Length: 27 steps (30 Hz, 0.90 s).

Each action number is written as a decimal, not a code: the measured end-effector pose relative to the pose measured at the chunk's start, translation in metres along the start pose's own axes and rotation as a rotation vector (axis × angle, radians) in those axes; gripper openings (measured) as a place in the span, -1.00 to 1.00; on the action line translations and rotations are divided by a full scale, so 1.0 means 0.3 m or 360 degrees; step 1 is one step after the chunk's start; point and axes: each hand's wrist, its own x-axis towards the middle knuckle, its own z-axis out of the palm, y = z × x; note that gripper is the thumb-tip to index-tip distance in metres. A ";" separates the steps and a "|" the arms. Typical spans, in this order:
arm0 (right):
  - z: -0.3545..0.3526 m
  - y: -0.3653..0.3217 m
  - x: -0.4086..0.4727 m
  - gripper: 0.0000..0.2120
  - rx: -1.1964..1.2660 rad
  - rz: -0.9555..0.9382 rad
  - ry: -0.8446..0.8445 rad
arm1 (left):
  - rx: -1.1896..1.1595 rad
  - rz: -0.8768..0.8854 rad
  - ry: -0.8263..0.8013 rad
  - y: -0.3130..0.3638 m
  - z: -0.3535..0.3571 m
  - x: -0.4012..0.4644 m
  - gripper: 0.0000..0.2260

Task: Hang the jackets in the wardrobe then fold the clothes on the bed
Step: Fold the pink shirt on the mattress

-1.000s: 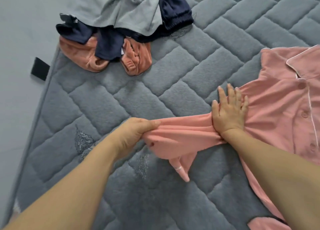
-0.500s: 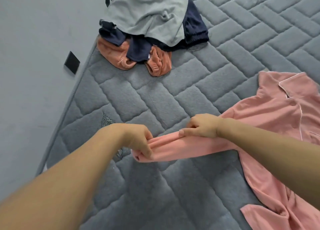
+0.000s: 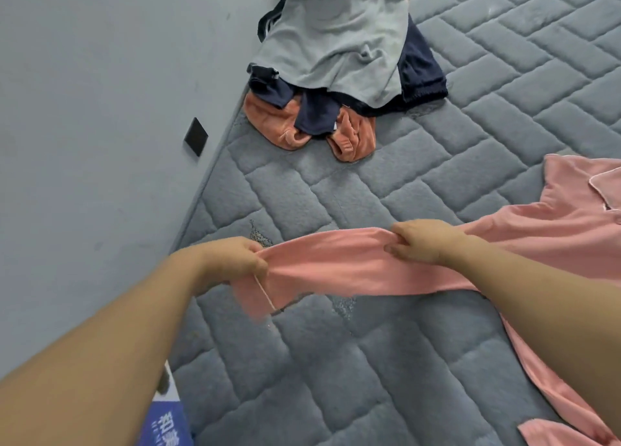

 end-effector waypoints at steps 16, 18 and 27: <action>0.047 0.036 -0.046 -0.30 -0.0034 0.0235 0.0804 | 0.0812 0.0142 0.0936 0.089 0.437 0.189 -0.45; 0.091 0.129 -0.134 -0.37 -0.0088 0.0420 0.1007 | 0.0687 0.0208 0.0574 0.134 0.564 0.221 -0.30; 0.379 0.377 -0.326 -0.20 0.0042 0.1152 0.0456 | 0.1035 -0.0029 0.0619 0.155 0.759 0.331 -0.19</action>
